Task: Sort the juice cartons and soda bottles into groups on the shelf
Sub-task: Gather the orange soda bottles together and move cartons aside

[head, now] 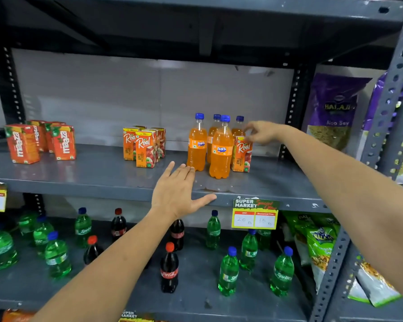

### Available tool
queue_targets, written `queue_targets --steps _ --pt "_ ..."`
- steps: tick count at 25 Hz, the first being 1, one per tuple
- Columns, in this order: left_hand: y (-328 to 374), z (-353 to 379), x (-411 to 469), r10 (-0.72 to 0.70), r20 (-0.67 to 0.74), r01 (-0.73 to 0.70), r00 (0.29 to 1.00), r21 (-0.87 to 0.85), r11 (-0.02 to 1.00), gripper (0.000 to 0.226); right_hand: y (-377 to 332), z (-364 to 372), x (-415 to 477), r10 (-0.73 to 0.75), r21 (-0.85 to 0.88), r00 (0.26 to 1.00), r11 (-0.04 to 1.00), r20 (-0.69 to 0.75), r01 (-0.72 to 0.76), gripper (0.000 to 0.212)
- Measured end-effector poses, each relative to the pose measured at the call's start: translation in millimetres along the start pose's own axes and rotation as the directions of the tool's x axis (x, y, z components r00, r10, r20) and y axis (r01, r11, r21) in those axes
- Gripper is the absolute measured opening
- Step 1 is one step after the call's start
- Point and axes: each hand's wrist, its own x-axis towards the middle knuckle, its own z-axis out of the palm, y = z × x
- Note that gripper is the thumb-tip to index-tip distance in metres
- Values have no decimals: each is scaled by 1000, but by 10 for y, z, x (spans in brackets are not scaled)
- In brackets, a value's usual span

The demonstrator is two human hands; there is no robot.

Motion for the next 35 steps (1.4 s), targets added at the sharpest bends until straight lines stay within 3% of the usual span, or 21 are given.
queue_targets --steps 1,3,5,9,12,15,20,26,35 --pt "3 -2 1 -2 2 2 1000 -1 1000 106 38 54 -9 32 64 997 997 77 -37 51" --pt "8 -6 6 -10 9 10 1000 0 1000 107 73 100 -16 37 210 996 976 81 -53 50" --pt "8 -7 5 -15 17 16 1000 -11 1000 108 79 78 -12 38 288 998 956 42 -48 35" --pt "-42 -24 -61 -17 3 18 1000 -43 999 109 46 14 -103 -3 273 996 962 85 -21 7" --pt "-133 -45 -159 -10 7 11 1000 -78 997 108 -50 -28 -267 45 308 991 948 127 -83 7" --pt "-311 -62 -285 -4 13 5 1000 -94 996 108 -245 -104 -490 114 340 971 923 208 -182 21" --pt "-1023 -145 -561 -34 30 36 999 -81 996 109 -785 -130 -788 135 373 952 898 274 -234 25" --pt "-2076 -220 -801 -23 95 24 995 -5 1000 113 -1980 151 -662 43 432 976 892 213 -133 25" --pt "-2734 -39 -770 -2 102 -4 995 54 999 120 -3257 502 277 -67 360 996 932 63 40 31"
